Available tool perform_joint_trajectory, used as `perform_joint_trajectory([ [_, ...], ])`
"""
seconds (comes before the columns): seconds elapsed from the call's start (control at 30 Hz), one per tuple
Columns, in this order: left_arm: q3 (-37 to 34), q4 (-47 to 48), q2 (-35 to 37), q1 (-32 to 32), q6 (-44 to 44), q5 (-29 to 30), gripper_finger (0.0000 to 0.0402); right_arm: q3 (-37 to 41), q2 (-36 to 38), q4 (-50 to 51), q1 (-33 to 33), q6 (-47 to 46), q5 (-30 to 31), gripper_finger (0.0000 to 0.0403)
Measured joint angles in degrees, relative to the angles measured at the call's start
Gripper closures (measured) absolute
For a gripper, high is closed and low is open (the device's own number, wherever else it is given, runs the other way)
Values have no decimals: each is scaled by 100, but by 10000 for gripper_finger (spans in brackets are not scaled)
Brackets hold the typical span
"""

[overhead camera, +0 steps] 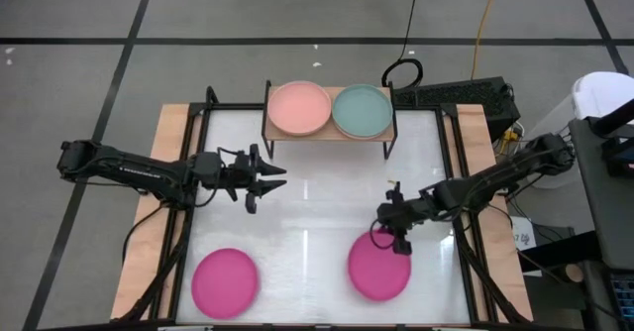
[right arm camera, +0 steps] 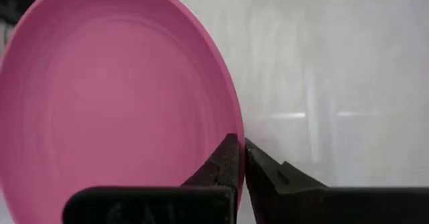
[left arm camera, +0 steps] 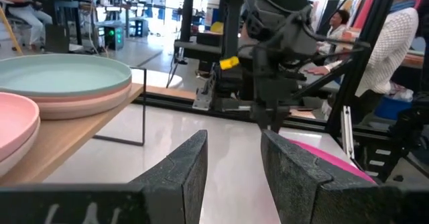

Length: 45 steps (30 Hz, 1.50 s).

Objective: Place and stack plates onto a shelf
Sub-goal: Stack the right pink plate on the light brown plate

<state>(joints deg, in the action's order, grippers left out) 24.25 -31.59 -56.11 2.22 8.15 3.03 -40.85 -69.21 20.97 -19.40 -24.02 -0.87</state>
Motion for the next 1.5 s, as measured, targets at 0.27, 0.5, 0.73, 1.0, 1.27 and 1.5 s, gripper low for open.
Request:
perform_joint_trajectory([
  [0.27,0,3,32,59,-36,-20,257,-534,-2,4,636,714,77,402],
  [0.5,0,-236,78,59,-296,4,257,-1084,-4,6,1152,1254,72,402],
  [0.73,0,-127,534,59,-370,4,257,-1673,-4,-2,1566,1528,61,403],
  [1.0,0,-121,1036,59,-580,4,257,-2076,-40,-183,2082,1725,69,403],
  [1.27,-2,5,1083,59,-680,4,257,-2369,-389,-302,2520,1723,64,403],
  [1.5,-2,33,1079,59,-649,4,257,-2574,-579,-314,2695,1723,-124,403],
])
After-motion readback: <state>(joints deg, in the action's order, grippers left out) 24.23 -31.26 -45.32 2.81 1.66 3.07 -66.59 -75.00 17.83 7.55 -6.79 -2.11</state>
